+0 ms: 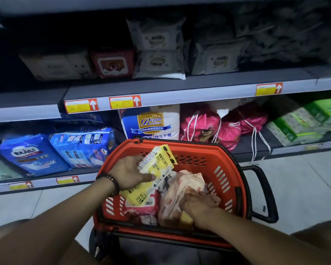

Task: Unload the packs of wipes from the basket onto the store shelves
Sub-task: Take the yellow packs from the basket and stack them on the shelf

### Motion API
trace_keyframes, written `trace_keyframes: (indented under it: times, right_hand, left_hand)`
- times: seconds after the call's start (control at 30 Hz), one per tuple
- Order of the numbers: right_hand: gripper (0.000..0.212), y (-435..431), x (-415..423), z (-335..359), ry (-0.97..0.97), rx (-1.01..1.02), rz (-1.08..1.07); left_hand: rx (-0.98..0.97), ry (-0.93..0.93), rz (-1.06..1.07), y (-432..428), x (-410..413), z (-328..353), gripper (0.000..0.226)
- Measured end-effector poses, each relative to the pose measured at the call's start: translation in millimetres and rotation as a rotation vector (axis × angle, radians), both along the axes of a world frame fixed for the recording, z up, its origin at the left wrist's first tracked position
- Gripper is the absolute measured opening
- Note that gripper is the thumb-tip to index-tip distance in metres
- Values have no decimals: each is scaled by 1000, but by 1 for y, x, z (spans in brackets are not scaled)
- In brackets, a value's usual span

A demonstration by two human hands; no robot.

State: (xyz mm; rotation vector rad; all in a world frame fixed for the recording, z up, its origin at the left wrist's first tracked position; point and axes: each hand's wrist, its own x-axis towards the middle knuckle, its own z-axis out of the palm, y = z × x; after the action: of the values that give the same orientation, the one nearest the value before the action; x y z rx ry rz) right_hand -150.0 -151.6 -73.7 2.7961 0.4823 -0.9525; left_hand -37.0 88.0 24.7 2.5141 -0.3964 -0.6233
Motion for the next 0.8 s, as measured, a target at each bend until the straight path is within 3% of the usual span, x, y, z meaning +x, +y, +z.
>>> trace_keyframes:
  times: [0.2,0.33,0.43,0.6,0.7,0.8]
  right_hand:
    - [62,-22,24,67,-105,157,-274]
    - [41,-46,24,115,-300,378,-516]
    - [44,-58,19,147,-457,593,-687]
    - [39,-57,23,168,-706,1108,-972]
    - [35,-43,29,175,-612,1647,-1294]
    - [28,-28,31,185,-406,2016,-1515]
  left_hand:
    - [-205,121,170,1,14,5,41]
    - [-391,194,274,-9,12,15,30]
    - [-476,212,339,-14,10,19,23]
    - [-567,276,432,-23,5,17,10]
    - [-620,255,489,-31,2,16,20]
    - [-781,277,613,-43,1,19,18]
